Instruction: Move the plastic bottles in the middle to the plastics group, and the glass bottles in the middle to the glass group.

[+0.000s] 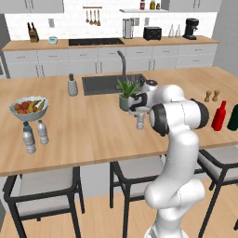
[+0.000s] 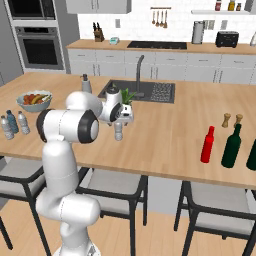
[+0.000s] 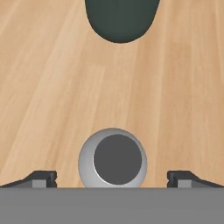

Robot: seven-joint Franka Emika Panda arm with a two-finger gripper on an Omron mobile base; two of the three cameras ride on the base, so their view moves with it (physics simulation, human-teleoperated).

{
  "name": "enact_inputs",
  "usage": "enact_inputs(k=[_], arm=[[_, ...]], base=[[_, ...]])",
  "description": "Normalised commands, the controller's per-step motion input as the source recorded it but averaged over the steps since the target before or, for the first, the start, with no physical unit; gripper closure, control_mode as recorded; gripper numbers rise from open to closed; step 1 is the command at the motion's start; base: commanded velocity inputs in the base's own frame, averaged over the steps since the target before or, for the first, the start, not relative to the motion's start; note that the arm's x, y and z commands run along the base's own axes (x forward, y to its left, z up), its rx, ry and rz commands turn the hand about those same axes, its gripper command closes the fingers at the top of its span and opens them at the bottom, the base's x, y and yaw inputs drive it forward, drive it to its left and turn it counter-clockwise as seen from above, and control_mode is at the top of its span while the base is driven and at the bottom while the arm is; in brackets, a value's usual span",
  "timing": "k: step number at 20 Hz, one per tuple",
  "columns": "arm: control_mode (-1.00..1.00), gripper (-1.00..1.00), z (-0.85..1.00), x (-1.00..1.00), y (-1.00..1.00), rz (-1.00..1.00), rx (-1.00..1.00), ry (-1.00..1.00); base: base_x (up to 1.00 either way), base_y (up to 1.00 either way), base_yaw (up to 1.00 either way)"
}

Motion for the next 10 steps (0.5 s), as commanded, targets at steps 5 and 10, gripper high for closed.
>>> enact_inputs(k=[5,10], arm=[[-1.00,-1.00,-0.01,0.11,0.00,0.00,0.00,0.00],[-1.00,-1.00,0.00,0.02,0.00,0.00,0.00,0.00]], base=[[0.00,0.00,0.00],[0.00,0.00,0.00]])
